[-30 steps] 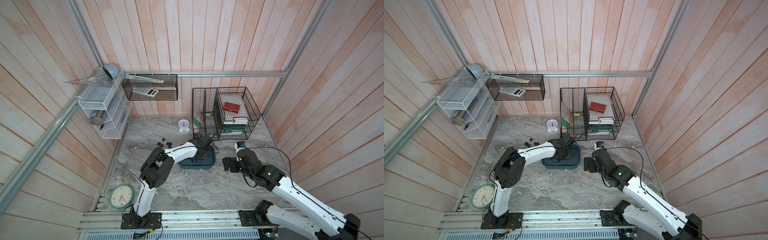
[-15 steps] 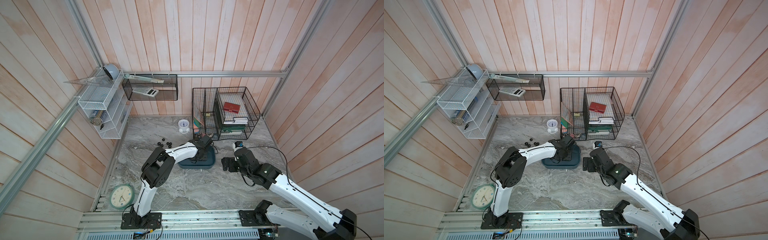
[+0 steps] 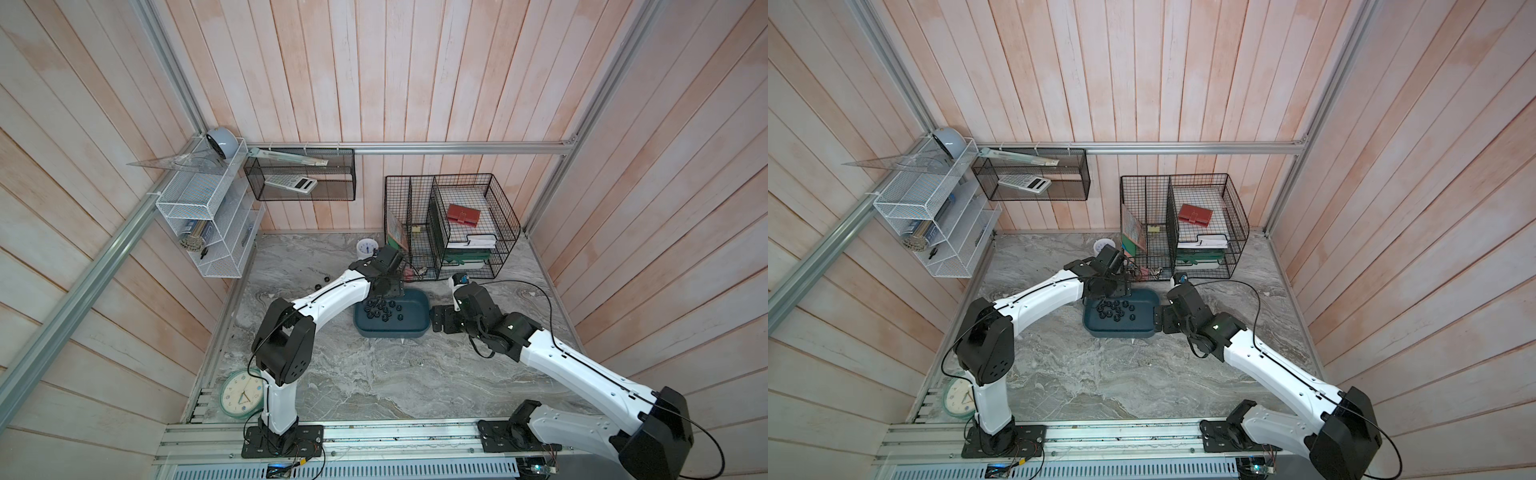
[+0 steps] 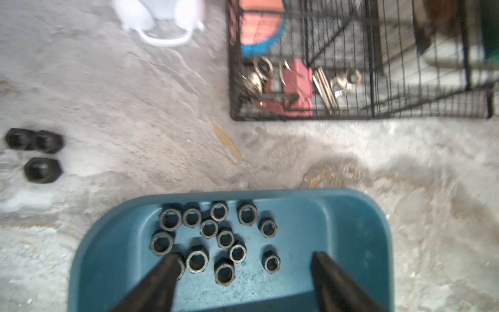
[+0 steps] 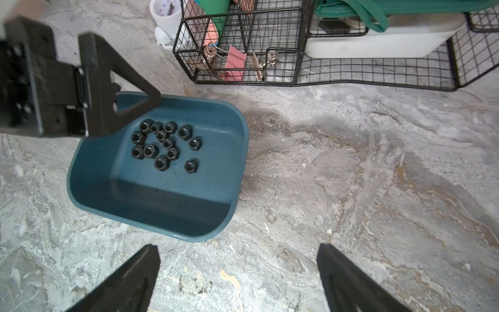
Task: Put the nuts on the desktop into the storage box
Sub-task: Place the nut in the storage box.
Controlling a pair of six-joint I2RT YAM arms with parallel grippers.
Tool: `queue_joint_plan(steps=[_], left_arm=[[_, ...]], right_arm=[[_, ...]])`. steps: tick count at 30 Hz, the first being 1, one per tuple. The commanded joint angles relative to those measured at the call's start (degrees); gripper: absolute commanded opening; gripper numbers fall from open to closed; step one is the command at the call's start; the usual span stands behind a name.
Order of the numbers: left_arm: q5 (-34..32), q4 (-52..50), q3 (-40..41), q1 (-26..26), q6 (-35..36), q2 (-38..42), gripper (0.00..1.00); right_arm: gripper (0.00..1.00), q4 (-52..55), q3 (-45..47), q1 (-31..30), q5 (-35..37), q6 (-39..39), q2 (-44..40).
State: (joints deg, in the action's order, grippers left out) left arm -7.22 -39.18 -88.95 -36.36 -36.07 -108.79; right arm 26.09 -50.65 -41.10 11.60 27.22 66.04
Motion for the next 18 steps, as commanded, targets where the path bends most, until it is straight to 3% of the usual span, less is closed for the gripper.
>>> queue_joint_plan(steps=[1, 2, 18], left_arm=[[-1.99, -1.05, 1.26, 2.39, 0.91, 2.54, 0.95], [-2.33, -1.29, 1.45, 3.21, 1.13, 2.91, 1.00], [-7.29, 0.24, 7.80, 18.28, 0.83, 4.54, 1.00]], right_arm=[[0.98, -2.89, -2.80, 0.23, -2.33, -1.75, 2.55], [0.98, -3.28, -3.36, 0.19, -2.68, -2.02, 3.48], [0.98, -4.91, -13.26, -0.21, -6.98, -6.05, 16.14]])
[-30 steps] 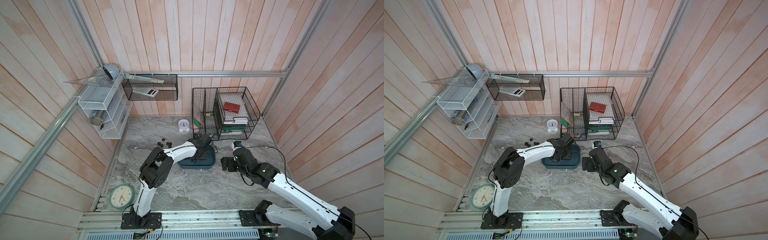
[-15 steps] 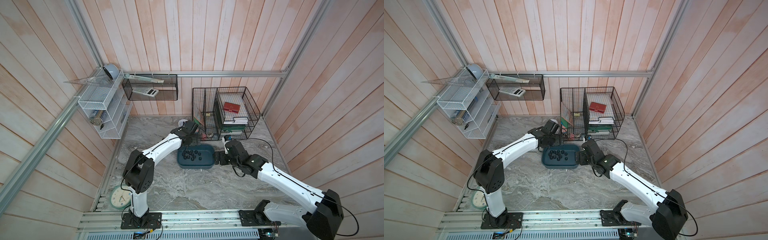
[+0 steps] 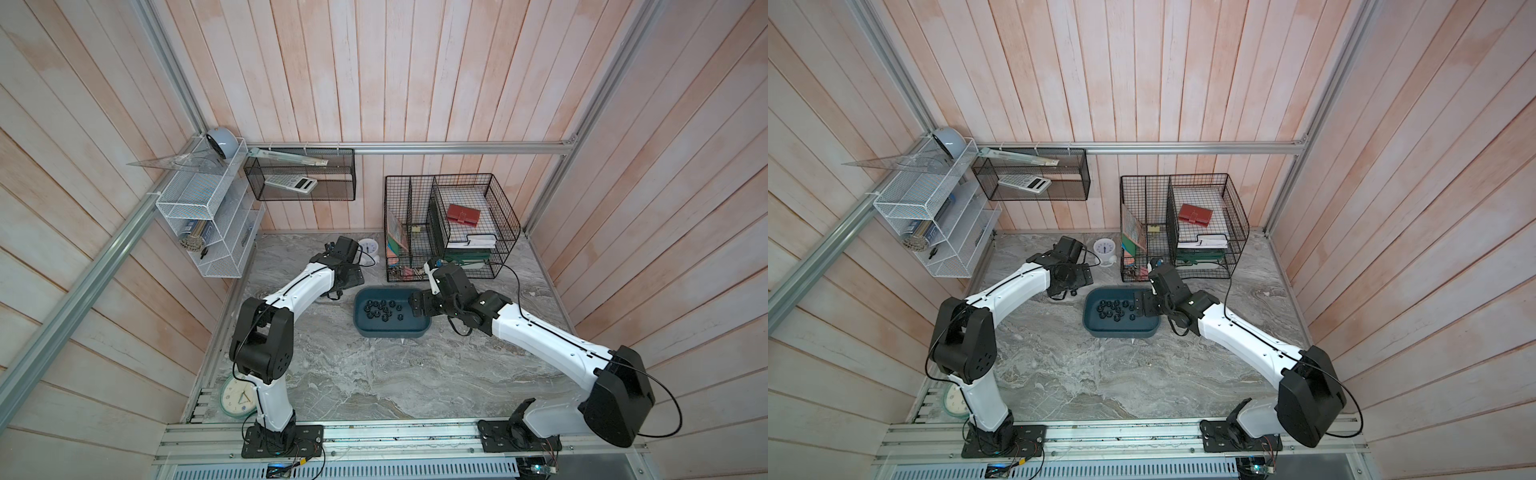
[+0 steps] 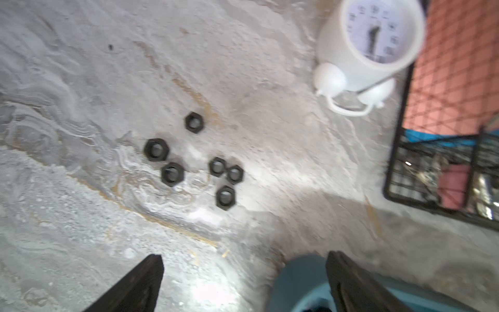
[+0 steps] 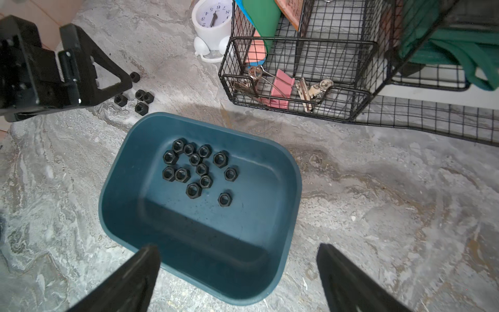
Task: Put the nuts on the desktop into the storage box
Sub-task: Place the nut in the storage box, then pick up the nut from the center of the board.
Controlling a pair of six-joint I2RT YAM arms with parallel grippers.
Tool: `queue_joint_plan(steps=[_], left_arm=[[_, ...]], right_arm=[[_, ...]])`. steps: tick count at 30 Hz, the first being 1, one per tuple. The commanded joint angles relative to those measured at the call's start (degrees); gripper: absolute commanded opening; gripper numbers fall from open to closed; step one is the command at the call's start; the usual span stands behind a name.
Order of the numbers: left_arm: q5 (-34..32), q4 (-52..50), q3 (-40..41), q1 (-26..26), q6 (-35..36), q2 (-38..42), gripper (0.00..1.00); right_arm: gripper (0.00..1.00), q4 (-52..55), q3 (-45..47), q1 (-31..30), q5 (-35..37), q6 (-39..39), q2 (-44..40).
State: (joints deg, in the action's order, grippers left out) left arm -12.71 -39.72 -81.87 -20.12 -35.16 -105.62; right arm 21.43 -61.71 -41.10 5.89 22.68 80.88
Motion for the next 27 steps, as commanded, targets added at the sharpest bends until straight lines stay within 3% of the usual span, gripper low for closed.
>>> queue_joint_plan(steps=[1, 6, 13, 27], left_arm=[[-1.85, 0.97, 0.66, 3.19, -0.09, 1.08, 1.00], [-1.04, 2.41, 0.40, 8.16, 0.17, -1.30, 0.92], [1.88, 3.52, -2.36, 12.20, -0.35, -6.55, 0.69], [3.92, 3.00, -7.52, 13.44, 0.09, -15.21, 0.55]], right_arm=[[0.98, -0.18, -2.76, -0.27, -1.32, -1.60, 1.91], [0.98, 0.18, -4.79, -0.26, -1.06, -2.12, 4.05], [0.98, 1.33, -6.98, -0.26, 0.30, -2.87, 5.85], [0.98, 3.18, -8.95, -0.19, 2.80, -4.18, 7.32]])
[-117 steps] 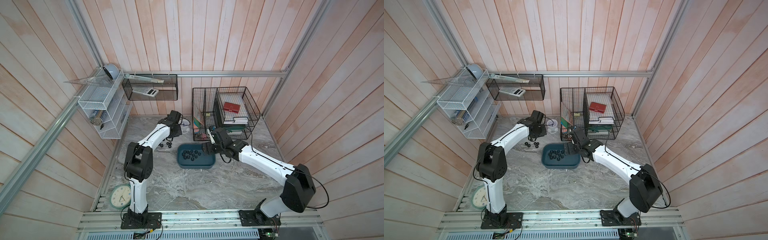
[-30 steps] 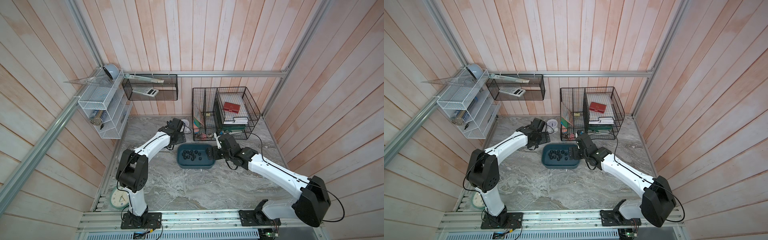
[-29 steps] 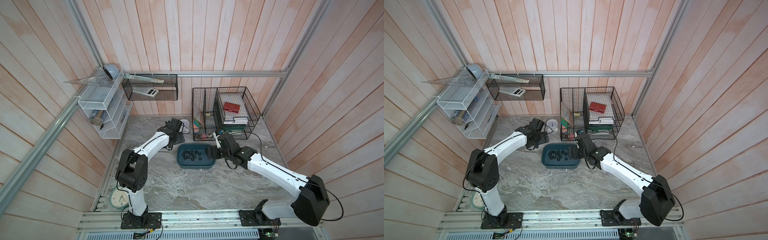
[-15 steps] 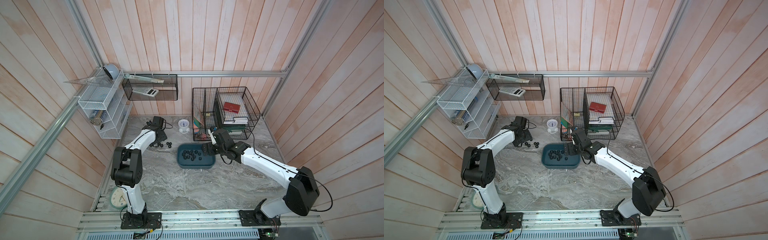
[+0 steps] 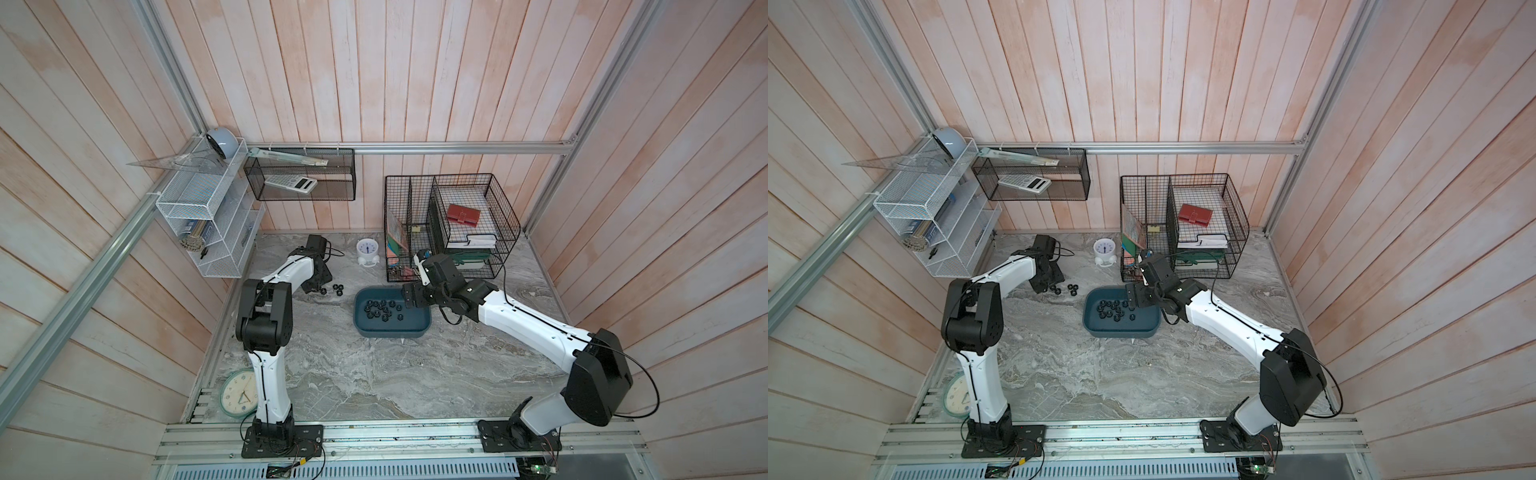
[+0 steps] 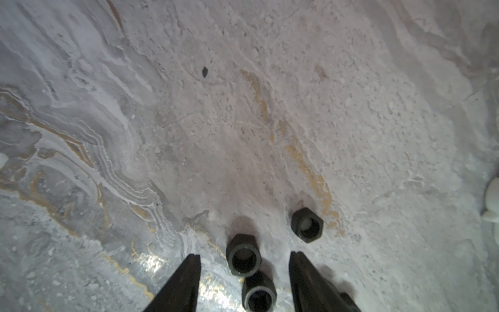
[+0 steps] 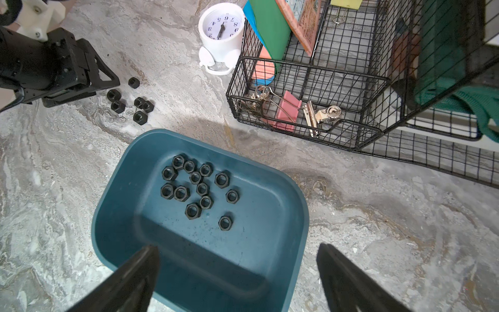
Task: Put the nuts on the desktop into the storage box
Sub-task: Pick up the nut from the center of the board.
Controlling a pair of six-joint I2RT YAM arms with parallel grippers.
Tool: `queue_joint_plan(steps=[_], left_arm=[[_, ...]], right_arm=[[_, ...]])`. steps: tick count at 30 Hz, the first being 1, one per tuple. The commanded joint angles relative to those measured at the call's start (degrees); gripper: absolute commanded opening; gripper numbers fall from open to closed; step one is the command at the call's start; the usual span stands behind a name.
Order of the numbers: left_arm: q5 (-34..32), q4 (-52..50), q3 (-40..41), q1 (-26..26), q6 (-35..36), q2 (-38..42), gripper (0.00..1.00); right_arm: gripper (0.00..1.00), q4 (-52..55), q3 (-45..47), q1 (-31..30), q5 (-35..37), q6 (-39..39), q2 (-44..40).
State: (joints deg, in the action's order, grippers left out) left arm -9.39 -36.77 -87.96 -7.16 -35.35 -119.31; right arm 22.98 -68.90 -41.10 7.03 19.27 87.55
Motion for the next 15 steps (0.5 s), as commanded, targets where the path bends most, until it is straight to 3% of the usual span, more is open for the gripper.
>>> queue_joint_plan(steps=[1, 7, 15], left_arm=[[0.59, 0.19, -1.52, 0.56, 0.26, -1.90, 0.55], [1.12, 0.21, -2.11, 0.92, 0.20, -3.66, 0.54], [2.22, 0.56, -1.93, 0.92, -0.15, -4.06, 0.37]], right_arm=[[0.98, 1.75, -1.84, -0.14, 1.67, -0.89, 0.69], [0.98, 2.06, -2.35, -0.16, 1.86, -1.31, 1.04], [0.98, 2.14, -2.64, -0.07, 2.02, -1.43, 1.40]])
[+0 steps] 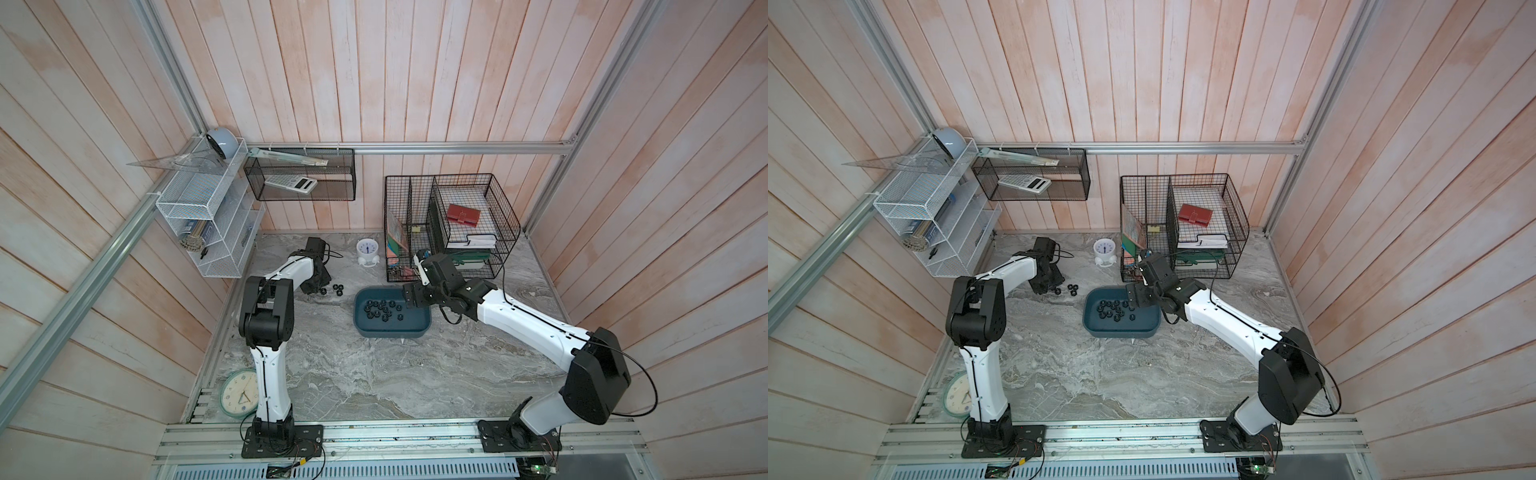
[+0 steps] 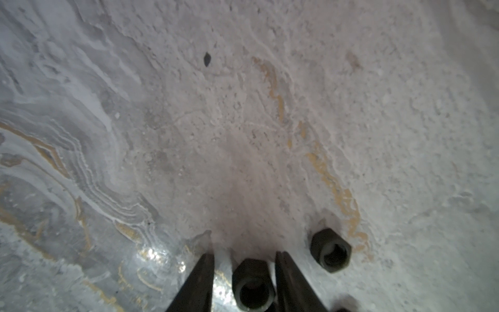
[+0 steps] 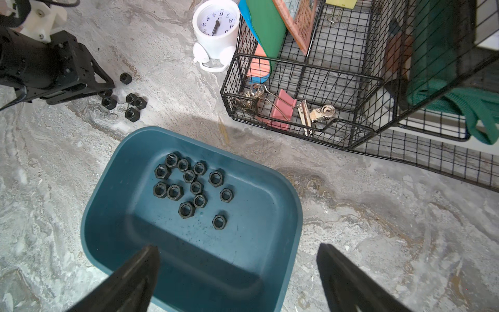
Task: Put the nuts on the desktop into the storage box
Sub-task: Pick up the nut from the center of the board.
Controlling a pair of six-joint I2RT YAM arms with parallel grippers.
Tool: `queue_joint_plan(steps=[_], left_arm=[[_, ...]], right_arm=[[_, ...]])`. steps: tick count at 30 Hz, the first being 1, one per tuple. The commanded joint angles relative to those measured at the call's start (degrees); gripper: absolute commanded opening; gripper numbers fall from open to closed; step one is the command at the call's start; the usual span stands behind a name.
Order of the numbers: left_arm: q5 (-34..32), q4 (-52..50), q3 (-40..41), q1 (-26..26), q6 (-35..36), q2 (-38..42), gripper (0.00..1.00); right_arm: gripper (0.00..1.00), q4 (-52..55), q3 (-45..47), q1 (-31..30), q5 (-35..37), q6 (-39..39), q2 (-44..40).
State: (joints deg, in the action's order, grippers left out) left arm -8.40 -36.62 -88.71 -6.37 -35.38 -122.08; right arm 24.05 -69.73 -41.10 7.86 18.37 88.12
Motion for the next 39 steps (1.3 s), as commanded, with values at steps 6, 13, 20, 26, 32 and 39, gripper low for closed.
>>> queue_joint_plan(steps=[6, 13, 20, 26, 32, 39], left_arm=[[1.54, 0.41, -0.52, 0.14, 0.02, -0.57, 0.22], [1.38, 0.06, -0.15, 0.13, 0.22, 1.39, 0.17], [1.81, -0.58, 0.73, -0.70, 0.39, 5.66, 0.18], [1.38, -1.59, 1.19, -3.64, 0.65, 10.77, 0.18], [1.17, -2.30, 1.74, -9.11, -0.16, 14.86, 0.18], [1.61, -1.27, 2.40, -18.19, -3.13, 16.68, 0.19]], right_arm=[[0.98, 0.95, -1.66, -0.07, 1.01, -0.36, 0.84], [0.98, 0.67, -1.07, -0.11, 0.84, -0.13, 0.43], [0.98, 0.17, 0.17, -0.06, 0.58, 0.75, -0.73], [0.98, -0.10, 2.58, -0.06, 1.14, 1.97, -3.20], [0.98, 0.35, 6.39, -0.03, 2.89, 3.73, -7.41], [0.98, 1.78, 11.73, -0.09, 4.55, 5.78, -13.81]])
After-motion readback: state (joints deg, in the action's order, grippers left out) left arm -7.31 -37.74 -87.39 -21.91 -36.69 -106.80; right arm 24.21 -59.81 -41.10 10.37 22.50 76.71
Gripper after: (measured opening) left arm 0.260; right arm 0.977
